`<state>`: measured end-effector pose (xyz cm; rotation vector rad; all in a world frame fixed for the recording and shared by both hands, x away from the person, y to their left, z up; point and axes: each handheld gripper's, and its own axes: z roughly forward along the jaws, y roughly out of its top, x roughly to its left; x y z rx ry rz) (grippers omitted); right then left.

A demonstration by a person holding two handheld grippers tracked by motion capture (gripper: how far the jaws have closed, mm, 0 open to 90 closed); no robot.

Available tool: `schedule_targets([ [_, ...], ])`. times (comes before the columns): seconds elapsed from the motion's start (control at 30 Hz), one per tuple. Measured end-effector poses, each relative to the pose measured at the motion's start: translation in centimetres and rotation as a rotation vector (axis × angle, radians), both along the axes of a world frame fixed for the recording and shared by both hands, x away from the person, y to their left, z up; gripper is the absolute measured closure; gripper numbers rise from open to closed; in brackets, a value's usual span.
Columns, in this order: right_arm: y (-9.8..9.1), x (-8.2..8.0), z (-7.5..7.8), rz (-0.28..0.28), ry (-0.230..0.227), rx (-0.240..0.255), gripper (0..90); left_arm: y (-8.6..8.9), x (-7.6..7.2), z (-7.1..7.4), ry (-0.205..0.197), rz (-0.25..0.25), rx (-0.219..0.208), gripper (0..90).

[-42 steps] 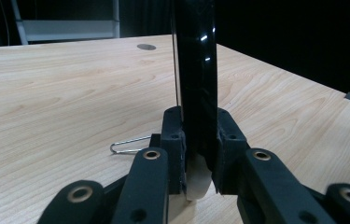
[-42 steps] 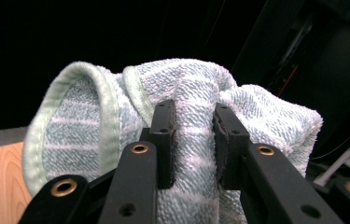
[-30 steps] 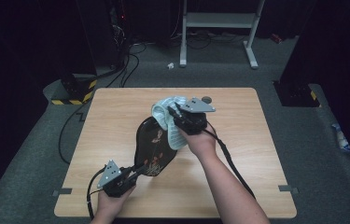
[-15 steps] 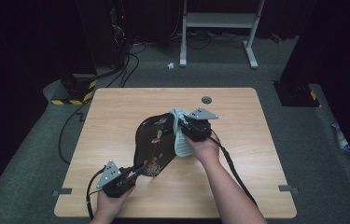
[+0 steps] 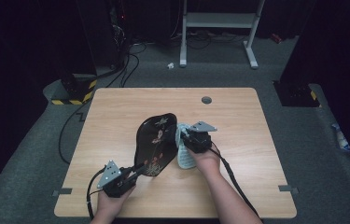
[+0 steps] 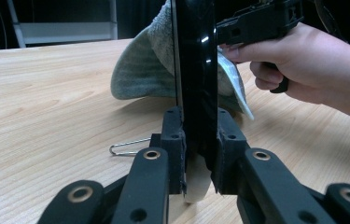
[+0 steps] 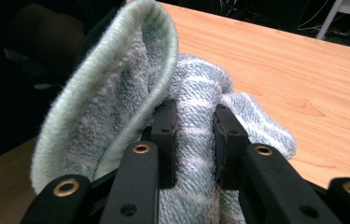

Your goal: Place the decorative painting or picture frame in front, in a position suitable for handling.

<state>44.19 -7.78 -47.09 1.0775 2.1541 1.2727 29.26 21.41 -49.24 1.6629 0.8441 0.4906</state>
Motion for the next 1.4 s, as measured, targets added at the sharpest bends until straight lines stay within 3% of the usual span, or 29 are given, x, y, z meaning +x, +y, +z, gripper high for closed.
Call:
schedule_targets([
  [0.13,0.2,-0.2,0.6,0.001,-0.012,0.018,73.7,0.1,0.0,0.0,0.001,-0.001,0.006,77.6],
  [0.23,0.2,-0.3,1.4,0.001,-0.023,0.058,73.7,0.1,0.0,0.0,0.004,0.0,0.003,77.7],
  [0.63,0.5,0.0,5.7,0.002,-0.107,0.111,73.6,-0.1,0.1,-0.2,0.024,-0.006,0.012,77.9],
  [1.1,0.7,-0.5,9.0,0.02,-0.195,0.111,73.3,-0.1,0.1,0.0,0.035,-0.003,0.004,78.1],
  [1.3,1.3,-1.1,9.8,0.043,-0.229,0.089,73.3,0.0,0.1,0.2,0.032,-0.002,-0.005,78.0],
  [1.4,1.3,-0.8,9.7,0.041,-0.217,0.087,73.4,0.0,0.1,0.2,0.03,-0.002,-0.005,78.0],
])
